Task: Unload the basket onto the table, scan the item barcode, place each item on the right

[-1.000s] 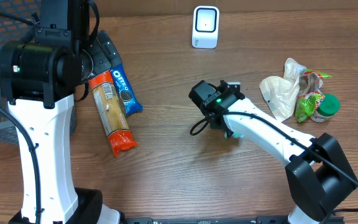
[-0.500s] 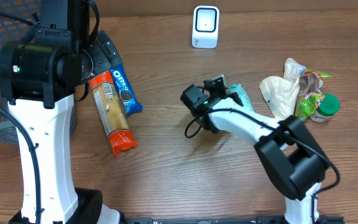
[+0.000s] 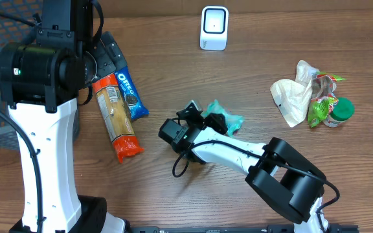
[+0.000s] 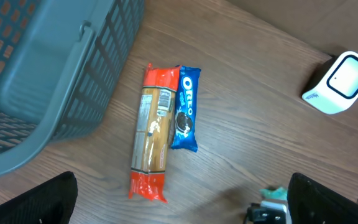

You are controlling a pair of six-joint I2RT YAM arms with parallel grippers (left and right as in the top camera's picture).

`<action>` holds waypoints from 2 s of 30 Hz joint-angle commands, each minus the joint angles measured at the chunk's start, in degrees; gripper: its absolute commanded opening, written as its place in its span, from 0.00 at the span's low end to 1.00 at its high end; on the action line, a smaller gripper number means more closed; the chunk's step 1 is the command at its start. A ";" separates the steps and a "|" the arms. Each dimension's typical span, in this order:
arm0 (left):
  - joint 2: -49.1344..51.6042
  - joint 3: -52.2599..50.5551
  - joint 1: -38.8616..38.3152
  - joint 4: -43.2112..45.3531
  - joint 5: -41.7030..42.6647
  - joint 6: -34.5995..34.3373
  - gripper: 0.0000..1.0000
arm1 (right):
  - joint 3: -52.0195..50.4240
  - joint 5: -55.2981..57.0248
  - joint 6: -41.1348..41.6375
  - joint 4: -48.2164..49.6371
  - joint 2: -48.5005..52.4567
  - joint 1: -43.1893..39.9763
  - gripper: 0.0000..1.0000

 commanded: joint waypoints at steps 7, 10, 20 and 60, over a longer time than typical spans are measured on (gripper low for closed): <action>-0.39 -0.15 0.22 -0.09 -0.81 -0.98 1.00 | 1.29 -6.08 0.15 -2.27 -0.31 0.17 0.37; -0.39 -0.15 0.22 -0.11 -0.81 -0.98 1.00 | 3.56 -6.58 8.94 -6.84 -0.72 -0.28 0.54; -0.39 -0.15 0.22 -0.11 -0.81 -0.98 1.00 | 12.13 -52.35 12.90 -9.22 -9.46 -21.22 0.55; -0.39 -0.15 0.22 -0.11 -0.81 -0.98 1.00 | -14.73 -80.89 25.64 20.22 -9.25 -39.21 0.25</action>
